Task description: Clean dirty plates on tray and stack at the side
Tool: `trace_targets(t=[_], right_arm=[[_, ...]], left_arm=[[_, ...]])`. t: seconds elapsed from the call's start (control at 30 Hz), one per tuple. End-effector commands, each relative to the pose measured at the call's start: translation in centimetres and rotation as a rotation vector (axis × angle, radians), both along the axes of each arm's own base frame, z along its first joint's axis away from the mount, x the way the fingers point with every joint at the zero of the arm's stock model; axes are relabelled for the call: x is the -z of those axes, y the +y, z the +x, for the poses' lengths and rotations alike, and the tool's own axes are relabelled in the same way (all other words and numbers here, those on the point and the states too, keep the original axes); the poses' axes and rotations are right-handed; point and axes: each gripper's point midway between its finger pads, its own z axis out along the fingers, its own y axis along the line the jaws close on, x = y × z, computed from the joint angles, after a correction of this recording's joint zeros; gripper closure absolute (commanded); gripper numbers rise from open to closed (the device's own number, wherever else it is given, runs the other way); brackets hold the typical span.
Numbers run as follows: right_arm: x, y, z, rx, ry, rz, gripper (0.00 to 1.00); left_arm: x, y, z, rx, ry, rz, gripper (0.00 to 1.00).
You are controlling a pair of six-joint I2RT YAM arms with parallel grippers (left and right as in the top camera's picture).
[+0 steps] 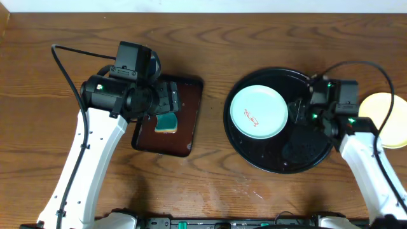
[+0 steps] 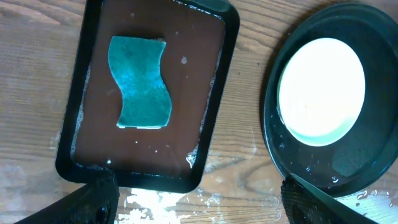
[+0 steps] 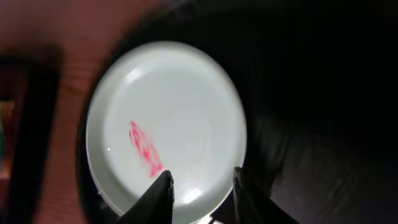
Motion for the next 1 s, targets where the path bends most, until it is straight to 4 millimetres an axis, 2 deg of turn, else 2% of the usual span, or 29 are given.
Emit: trace_targets(t=[0.0,0.13,0.3,0.4,0.47,0.6,0.77,0.97], right_arm=[[-1.1,-0.4,1.3,-0.247,-0.164,-0.236,0.70],[0.3,-0.4,3.1,-0.289,-0.194,-0.273,0.66],[5.0,-0.3,4.8,-0.337,-0.148,-0.283,0.66],[7.5,0.0,5.0,-0.351,-0.106,-0.261,0.65],[8.4,0.6,4.9,-0.372,-0.094,-0.224,0.67],[9.3,1.0,4.5,-0.350,-0.056,-0.172,0.70],[9.8,-0.4,4.6,-0.202,0.006,-0.164,0.99],[9.6,-1.2,3.6,-0.023,0.103,-0.105,0.99]], left_arm=[[-0.4,0.1,0.1,0.006,-0.012,0.003,0.16],[-0.4,0.1,0.1,0.006,-0.012,0.003,0.16],[-0.4,0.1,0.1,0.006,-0.012,0.003,0.16],[-0.4,0.1,0.1,0.006,-0.012,0.003,0.16],[-0.4,0.1,0.1,0.006,-0.012,0.003,0.16],[-0.4,0.1,0.1,0.006,-0.012,0.003,0.16],[-0.4,0.1,0.1,0.006,-0.012,0.003,0.16],[-0.3,0.1,0.1,0.006,-0.009,0.004,0.16]])
